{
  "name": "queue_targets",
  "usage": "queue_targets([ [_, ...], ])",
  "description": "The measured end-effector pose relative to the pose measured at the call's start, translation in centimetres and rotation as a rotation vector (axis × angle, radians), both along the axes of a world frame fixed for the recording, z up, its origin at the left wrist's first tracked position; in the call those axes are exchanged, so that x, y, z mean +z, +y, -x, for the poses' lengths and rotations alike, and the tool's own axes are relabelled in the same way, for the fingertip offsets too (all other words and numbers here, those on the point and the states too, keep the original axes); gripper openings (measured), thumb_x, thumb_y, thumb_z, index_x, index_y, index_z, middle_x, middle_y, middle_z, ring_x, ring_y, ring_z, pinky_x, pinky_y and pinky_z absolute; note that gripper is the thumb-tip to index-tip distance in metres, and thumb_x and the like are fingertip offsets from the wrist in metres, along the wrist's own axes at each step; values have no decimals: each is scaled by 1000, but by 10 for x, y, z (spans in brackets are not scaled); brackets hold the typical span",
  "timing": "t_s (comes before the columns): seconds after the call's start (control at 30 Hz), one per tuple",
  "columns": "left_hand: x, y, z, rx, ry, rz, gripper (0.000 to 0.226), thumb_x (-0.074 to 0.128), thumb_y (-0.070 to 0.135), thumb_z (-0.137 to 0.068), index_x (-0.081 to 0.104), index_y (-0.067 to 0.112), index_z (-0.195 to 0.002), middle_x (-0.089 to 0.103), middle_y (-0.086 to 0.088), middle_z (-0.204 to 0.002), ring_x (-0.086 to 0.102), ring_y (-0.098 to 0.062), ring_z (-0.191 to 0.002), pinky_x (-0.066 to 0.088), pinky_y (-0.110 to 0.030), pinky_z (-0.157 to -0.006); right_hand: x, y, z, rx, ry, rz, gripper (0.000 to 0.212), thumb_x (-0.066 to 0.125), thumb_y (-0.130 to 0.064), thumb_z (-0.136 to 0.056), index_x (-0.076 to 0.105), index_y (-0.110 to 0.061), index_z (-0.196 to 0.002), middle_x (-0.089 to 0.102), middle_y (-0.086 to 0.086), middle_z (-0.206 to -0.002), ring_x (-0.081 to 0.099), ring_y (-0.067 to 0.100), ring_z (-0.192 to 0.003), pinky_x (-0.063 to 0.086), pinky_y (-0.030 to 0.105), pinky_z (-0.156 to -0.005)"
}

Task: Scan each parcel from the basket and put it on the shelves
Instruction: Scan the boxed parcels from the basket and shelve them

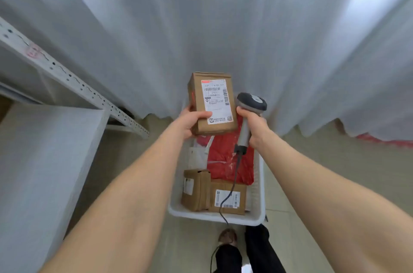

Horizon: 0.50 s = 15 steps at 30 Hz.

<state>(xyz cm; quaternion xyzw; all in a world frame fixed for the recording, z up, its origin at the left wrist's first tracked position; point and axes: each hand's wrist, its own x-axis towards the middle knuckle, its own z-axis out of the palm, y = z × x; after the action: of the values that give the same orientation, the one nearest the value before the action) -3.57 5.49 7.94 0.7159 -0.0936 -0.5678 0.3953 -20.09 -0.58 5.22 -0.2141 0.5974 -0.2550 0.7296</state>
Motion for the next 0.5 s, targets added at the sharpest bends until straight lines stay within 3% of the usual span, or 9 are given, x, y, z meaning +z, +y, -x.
queue_targets([
  [0.1,65,7,0,-96,-12,25,55,67,4,-83,48,26,-130,68,3,-96,66,-12,-69,50,-28,-43,65,11,6,-13,-29,16,55,81,-21,-77,58,-9,-126,74,9,-98,73,25,-79,60,40,-71],
  [0.2,119,15,4,-174,-49,63,66,69,4,-81,43,24,-138,69,3,-97,69,-11,-68,51,-25,-41,120,22,15,-41,-60,42,54,80,-23,-78,59,-12,-126,75,8,-99,73,26,-84,59,47,-82],
  [0.3,163,27,12,-207,-45,116,74,70,3,-81,36,23,-144,69,0,-99,72,-13,-64,51,-28,-38,167,34,24,-46,-114,79,49,78,-25,-80,60,-14,-125,75,9,-101,74,28,-87,59,48,-82],
  [0.5,227,72,40,-245,-48,190,71,68,7,-82,37,27,-142,67,-1,-111,67,-20,-88,52,-33,-52,239,74,51,-7,-166,178,43,73,-23,-86,59,-13,-125,74,10,-105,73,31,-91,56,51,-88],
])
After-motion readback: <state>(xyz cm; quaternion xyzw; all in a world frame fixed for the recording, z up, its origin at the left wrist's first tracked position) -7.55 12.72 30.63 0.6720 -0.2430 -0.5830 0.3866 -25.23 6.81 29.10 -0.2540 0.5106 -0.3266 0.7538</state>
